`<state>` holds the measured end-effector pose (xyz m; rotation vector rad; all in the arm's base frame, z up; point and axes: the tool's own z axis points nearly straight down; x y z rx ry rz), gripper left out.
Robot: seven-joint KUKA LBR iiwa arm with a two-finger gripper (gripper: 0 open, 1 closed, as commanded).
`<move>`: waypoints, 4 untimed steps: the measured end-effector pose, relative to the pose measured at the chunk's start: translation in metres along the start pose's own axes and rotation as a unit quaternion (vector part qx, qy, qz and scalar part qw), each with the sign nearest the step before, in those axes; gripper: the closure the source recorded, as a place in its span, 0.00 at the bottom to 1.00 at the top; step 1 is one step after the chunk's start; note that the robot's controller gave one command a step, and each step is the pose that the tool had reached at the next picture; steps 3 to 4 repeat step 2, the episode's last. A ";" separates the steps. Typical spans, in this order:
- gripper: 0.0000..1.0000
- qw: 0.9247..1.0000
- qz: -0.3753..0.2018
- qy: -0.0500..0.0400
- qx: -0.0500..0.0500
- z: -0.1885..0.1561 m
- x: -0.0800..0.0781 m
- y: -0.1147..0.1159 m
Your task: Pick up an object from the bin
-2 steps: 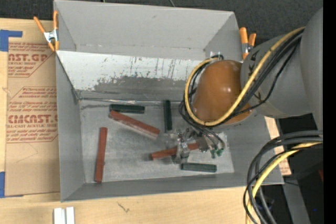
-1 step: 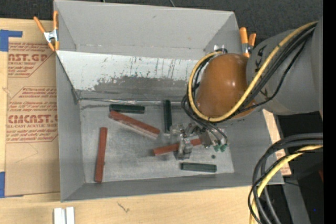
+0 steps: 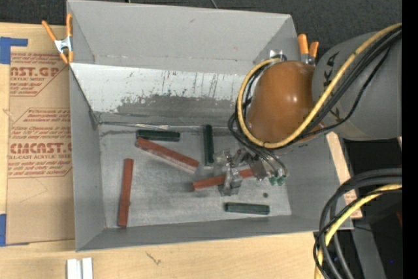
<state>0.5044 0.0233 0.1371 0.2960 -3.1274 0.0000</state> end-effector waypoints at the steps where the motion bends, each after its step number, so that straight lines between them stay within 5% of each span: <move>1: 1.00 1.000 0.000 0.001 0.000 -0.015 0.000 0.000; 4: 1.00 1.000 0.000 0.000 0.000 -0.032 0.000 0.000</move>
Offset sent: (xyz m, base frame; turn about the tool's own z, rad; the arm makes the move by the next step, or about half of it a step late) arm 0.0001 0.0000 0.0109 0.0000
